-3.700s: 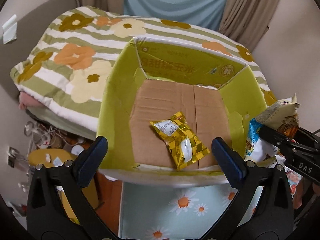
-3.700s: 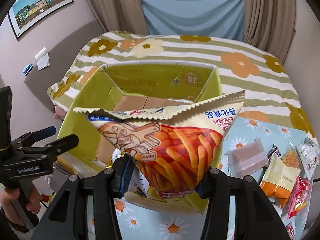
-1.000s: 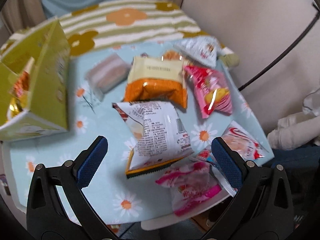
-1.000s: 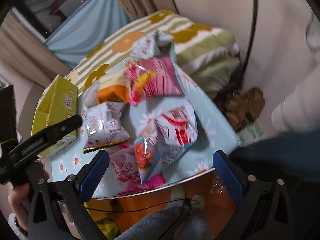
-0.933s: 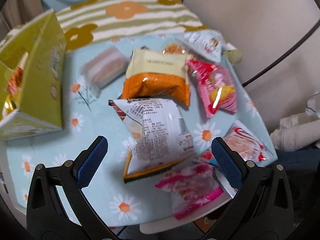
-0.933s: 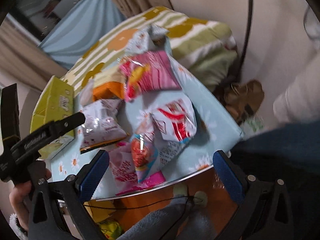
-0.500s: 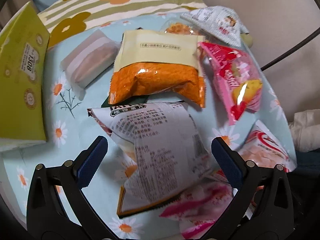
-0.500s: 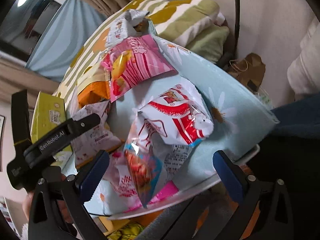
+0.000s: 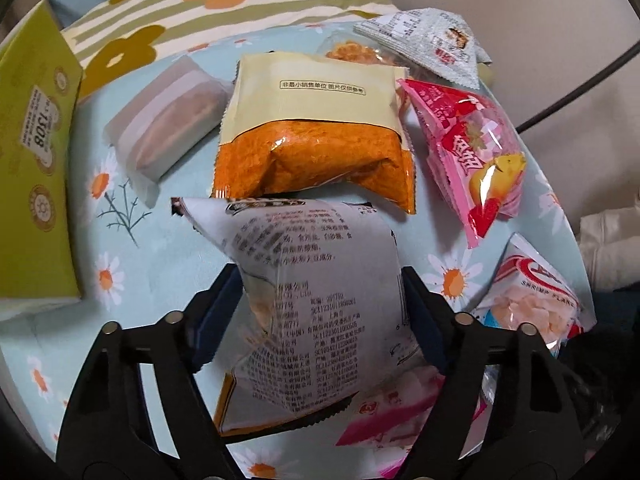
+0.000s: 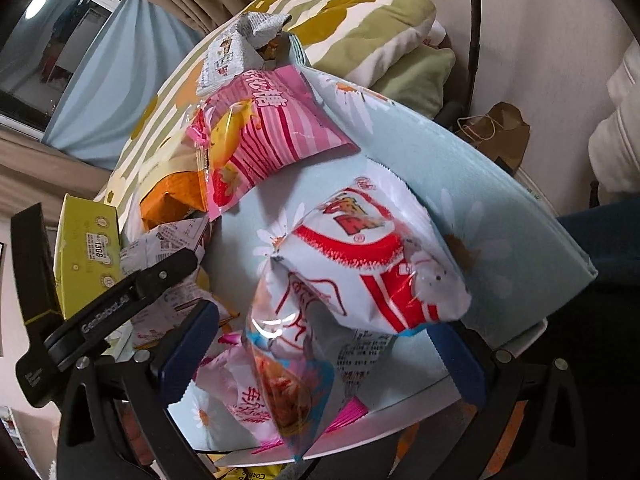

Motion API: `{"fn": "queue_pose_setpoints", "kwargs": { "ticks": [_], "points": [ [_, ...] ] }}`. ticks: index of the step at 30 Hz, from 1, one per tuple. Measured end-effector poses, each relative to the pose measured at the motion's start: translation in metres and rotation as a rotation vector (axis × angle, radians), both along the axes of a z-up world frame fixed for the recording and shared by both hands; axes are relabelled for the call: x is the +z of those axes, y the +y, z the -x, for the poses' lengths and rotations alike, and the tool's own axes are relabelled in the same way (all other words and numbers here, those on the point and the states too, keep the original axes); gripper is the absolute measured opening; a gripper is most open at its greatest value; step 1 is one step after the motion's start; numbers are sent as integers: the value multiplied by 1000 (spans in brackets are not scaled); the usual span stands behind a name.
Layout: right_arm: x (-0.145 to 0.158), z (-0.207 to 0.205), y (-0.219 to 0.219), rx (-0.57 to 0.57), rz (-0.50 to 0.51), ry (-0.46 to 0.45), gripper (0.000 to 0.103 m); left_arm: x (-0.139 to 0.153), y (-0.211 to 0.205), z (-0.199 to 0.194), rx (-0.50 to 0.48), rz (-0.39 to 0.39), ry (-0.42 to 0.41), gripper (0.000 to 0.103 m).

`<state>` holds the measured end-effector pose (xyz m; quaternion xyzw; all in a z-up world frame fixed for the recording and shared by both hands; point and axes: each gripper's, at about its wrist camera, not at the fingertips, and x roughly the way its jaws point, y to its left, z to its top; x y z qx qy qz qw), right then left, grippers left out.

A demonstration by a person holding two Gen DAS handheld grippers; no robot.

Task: Organize snacks
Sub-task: 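Grasp the white printed bag with the left tool while the right tool grasps the red-white bag, then carry both bags over the box and open both tools to drop them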

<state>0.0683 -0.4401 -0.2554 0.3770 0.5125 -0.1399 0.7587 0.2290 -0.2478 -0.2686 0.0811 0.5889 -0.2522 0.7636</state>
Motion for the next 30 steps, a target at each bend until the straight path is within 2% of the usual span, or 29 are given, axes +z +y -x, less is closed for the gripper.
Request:
{"fn": "queue_pose_setpoints", "kwargs": {
  "ticks": [4, 12, 16, 20, 25, 30],
  "points": [
    [-6, -2, 0, 6, 12, 14, 103, 0, 7, 1, -11, 23, 5, 68],
    [-7, -5, 3, 26, 24, 2, 103, 5, 12, 5, -19, 4, 3, 63],
    [-7, -8, 7, 41, 59, 8, 92, 8, 21, 9, -3, 8, -3, 62],
    [-7, -8, 11, 51, 97, 10, 89, 13, 28, 11, 15, 27, -8, 62],
    [-7, -9, 15, 89, 101, 2, 69, 21, 34, 15, 29, 41, -24, 62],
    [-5, -8, 20, 116, 114, -9, 66, 31, 40, 21, 41, 57, -38, 62]
  ]
}}
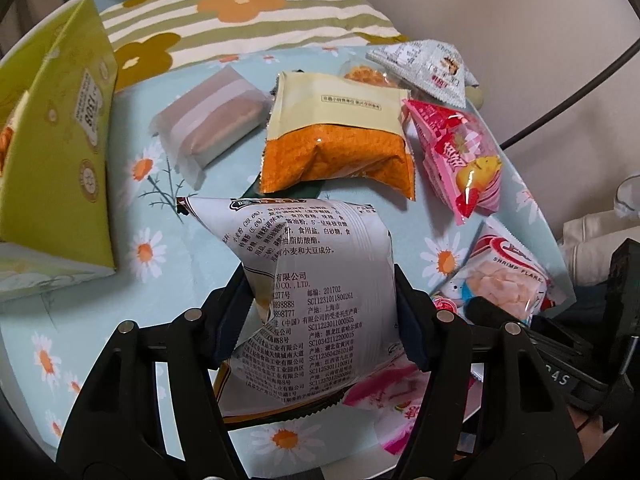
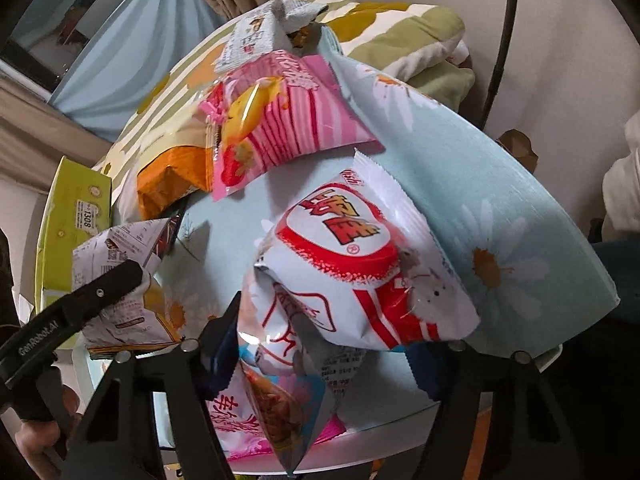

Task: Organize snacks
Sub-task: 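Carry both bags over the box and open both tools to drop them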

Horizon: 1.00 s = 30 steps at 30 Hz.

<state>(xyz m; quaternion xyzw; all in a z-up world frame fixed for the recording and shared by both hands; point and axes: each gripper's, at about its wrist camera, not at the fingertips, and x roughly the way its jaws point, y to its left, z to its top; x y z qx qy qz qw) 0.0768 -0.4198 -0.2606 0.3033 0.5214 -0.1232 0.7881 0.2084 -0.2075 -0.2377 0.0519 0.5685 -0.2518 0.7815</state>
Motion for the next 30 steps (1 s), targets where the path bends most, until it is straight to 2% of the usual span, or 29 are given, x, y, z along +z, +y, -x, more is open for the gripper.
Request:
{"fn": "queue_pose_setpoints", "kwargs": {
  "ticks": [12, 21, 26, 30],
  "points": [
    [51, 3, 5, 94, 95, -127, 65, 49, 22, 20, 67, 57, -84, 62],
    [111, 18, 31, 241, 153, -267, 65, 117, 59, 64, 172, 153, -205, 62],
    [139, 20, 55, 331, 160, -331, 65, 150, 82, 89, 235, 179, -266, 62],
    [162, 13, 77, 406, 149, -382, 65, 177, 107, 99, 293, 167, -329, 62]
  ]
}}
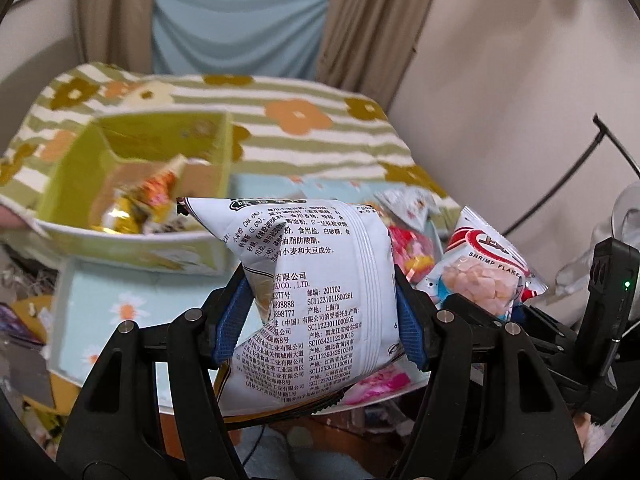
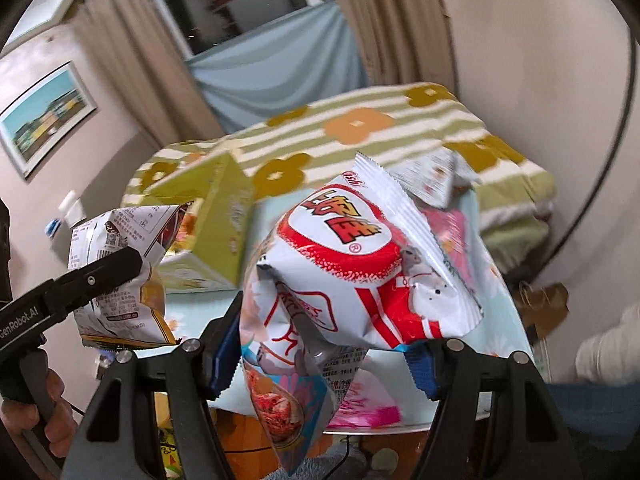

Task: Organize snacks
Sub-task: 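Carry both bags over the box and open both tools to drop them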

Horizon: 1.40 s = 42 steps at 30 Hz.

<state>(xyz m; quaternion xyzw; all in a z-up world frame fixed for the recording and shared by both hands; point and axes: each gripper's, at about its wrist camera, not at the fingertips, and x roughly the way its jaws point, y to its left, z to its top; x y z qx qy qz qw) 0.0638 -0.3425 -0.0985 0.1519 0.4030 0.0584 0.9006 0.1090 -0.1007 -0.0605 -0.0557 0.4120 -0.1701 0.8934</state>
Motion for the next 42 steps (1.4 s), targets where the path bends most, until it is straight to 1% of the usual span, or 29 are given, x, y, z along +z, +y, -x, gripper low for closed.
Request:
{"fn": "queue_pose_setpoints", "kwargs": {
  "ticks": [5, 8, 13, 16, 21, 25, 29, 34, 37, 41, 42],
  "points": [
    [22, -20, 29, 80, -3, -39, 65, 23, 42, -5, 89, 0, -43, 62],
    [33, -41, 53, 127, -1, -60, 65, 28, 67, -16, 125, -5, -47, 62],
    [44, -79, 91, 184, 5, -81, 65, 35, 113, -38, 184, -1, -59, 62],
    [49, -107, 121, 213, 5, -91, 65, 37, 141, -58, 207, -6, -62, 62],
    [54, -150, 170, 245, 5, -96, 65, 37, 188, -103, 236, -12, -56, 62],
    [53, -185, 204, 261, 15, -93, 65, 34, 222, -151, 247, -19, -54, 62],
    [45, -220, 229, 259, 23, -77, 65, 23, 248, -203, 250, -30, -31, 62],
    [28, -255, 246, 238, 39, -38, 65, -4, 266, -258, 240, -36, 25, 62],
    [16, -269, 248, 218, 52, -12, 65, -26, 269, -284, 232, -54, 66, 62],
    [5, -281, 244, 202, 55, 23, 65, -54, 262, -308, 210, -78, 118, 63],
    [1, -283, 241, 198, 55, 34, 65, -61, 259, -314, 210, -95, 131, 66]
  ]
}}
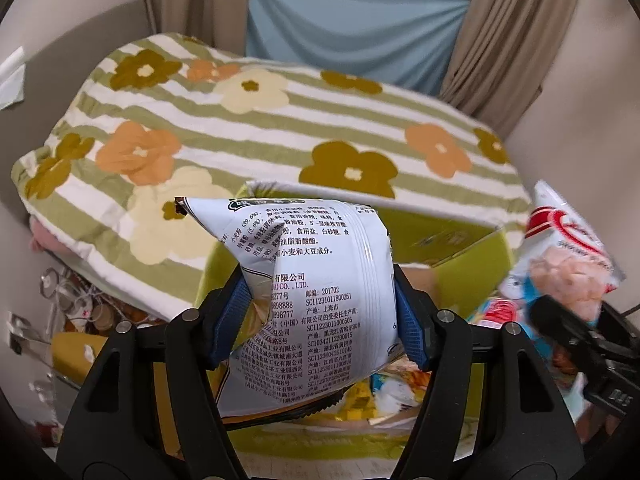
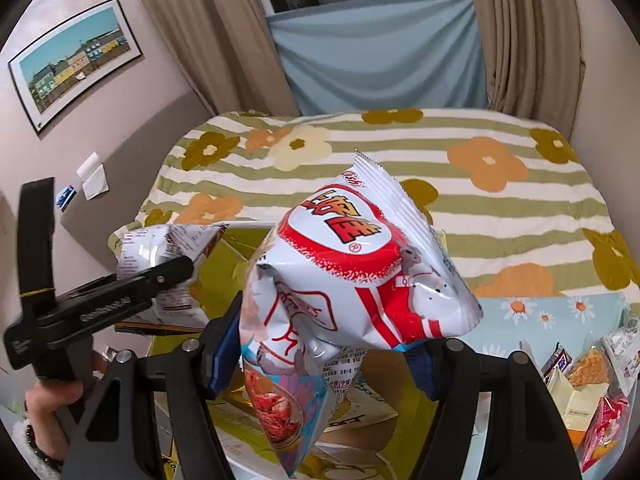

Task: Organize snacks
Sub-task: 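Carry both bags over the box and open both tools to drop them, then withdraw both tools from the box back toward the snack pile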

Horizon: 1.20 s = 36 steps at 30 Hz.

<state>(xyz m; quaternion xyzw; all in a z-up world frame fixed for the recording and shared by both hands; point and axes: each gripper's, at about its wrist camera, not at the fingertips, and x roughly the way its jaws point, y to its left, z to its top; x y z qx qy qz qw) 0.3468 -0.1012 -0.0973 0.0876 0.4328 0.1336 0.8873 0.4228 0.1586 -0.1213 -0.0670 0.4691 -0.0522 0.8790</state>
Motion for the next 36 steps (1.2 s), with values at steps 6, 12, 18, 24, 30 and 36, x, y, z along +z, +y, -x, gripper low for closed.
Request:
{"fn": "queue_pose_setpoints", "kwargs": {
  "ticks": [6, 12, 18, 24, 30, 36],
  "points": [
    [-15, -6, -5, 6, 17, 45, 66, -17, 3, -9, 60, -34, 14, 103],
    [-29, -6, -2, 52, 19, 85, 67, -15, 18, 16, 98, -30, 17, 103],
    [-36, -21, 10, 87, 12, 63, 87, -13, 21, 40, 108, -68, 17, 103],
    [-48, -13, 13, 80, 8, 98, 103, -15, 27, 76, 130, -26, 26, 103],
    [-34, 9, 16, 89, 55, 63, 103, -10, 29, 98, 125, -39, 6, 103],
    [-19, 22, 19, 81, 90, 44, 103, 6, 30, 107, 108, -50, -34, 103]
  ]
}}
